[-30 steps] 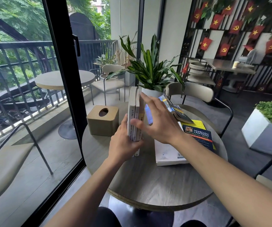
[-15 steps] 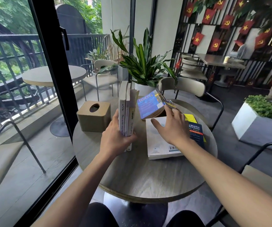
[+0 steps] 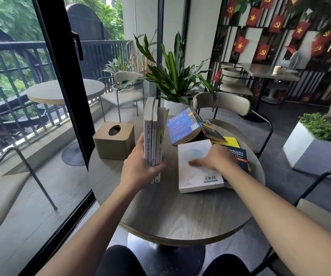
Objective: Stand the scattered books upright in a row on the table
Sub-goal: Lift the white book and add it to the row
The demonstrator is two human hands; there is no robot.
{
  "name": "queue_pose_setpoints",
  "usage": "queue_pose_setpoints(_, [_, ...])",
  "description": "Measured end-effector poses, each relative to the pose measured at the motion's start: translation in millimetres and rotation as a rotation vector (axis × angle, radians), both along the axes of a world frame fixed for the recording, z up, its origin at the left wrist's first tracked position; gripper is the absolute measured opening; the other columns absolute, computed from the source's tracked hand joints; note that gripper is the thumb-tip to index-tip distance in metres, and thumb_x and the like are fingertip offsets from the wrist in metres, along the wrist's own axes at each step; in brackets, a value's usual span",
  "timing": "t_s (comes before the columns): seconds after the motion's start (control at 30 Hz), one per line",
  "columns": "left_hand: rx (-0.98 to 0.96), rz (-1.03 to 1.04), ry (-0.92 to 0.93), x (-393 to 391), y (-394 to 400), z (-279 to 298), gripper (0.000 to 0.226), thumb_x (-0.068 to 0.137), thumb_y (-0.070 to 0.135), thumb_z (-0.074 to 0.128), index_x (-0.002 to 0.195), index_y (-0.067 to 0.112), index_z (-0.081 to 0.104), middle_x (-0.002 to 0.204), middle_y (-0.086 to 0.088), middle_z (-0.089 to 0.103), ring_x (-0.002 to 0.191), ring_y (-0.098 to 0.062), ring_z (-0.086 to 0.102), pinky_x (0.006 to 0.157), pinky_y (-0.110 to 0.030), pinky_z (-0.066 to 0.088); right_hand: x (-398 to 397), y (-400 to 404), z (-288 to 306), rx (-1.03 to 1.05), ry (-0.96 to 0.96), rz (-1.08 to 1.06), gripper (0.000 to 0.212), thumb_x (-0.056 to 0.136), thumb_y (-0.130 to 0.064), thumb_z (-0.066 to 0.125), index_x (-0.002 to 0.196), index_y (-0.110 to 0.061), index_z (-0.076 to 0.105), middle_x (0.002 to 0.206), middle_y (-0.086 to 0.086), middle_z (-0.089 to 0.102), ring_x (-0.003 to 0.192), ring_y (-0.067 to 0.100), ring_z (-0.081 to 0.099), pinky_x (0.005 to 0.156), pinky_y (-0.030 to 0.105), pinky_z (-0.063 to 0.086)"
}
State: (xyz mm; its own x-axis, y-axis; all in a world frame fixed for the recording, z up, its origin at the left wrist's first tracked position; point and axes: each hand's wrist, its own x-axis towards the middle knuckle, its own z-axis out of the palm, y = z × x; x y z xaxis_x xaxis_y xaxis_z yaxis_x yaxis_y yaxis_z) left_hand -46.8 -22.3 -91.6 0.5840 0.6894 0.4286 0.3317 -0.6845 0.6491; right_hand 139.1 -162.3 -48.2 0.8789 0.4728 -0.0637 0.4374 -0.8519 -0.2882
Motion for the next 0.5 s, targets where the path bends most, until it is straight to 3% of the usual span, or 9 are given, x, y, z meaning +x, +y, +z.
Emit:
queue_pose_setpoints(0.13, [-0.010, -0.036, 0.015, -3, 1, 2, 0.093, 0.067, 0.063, 0.069, 0.144, 0.024, 0.035, 0.140, 0.011, 0.045, 0.116, -0.015, 0.054, 0.088, -0.040, 0.049, 10, -4, 0, 0.214, 0.155, 0.047, 0.059, 0.069, -0.054, 0.078, 0.105, -0.008, 0.068, 0.108, 0.012, 0.069, 0.097, 0.032, 0.064, 0.071, 0.031, 0.047])
queue_pose_setpoints(0.23, [-0.012, -0.055, 0.017, -4, 2, 3, 0.095, 0.067, 0.064, 0.071, 0.145, 0.025, 0.034, 0.146, 0.010, 0.042, 0.120, -0.015, 0.052, 0.091, -0.041, 0.049, 3, -3, 3, 0.404, 0.139, 0.058, 0.033, 0.092, -0.036, 0.056, 0.096, -0.004, 0.065, 0.103, 0.017, 0.066, 0.094, 0.036, 0.061, 0.068, 0.032, 0.041])
queue_pose_setpoints(0.33, [-0.019, -0.066, 0.011, -6, 2, 2, 0.096, 0.066, 0.066, 0.071, 0.145, 0.026, 0.034, 0.147, 0.010, 0.041, 0.122, -0.014, 0.051, 0.093, -0.041, 0.049, -12, 0, 14, 0.556, 0.068, 0.075, 0.030, 0.095, -0.031, 0.047, 0.071, -0.013, 0.047, 0.077, 0.008, 0.056, 0.078, 0.032, 0.052, 0.057, 0.034, 0.030])
queue_pose_setpoints(0.5, [-0.020, -0.072, 0.018, -6, 4, 1, 0.097, 0.066, 0.065, 0.071, 0.146, 0.028, 0.031, 0.146, 0.011, 0.041, 0.122, -0.014, 0.051, 0.094, -0.043, 0.048, -40, 10, 32, 0.753, -0.201, 0.196, 0.027, 0.099, -0.032, 0.045, 0.081, -0.013, 0.039, 0.071, 0.001, 0.049, 0.067, 0.027, 0.042, 0.056, 0.038, 0.020])
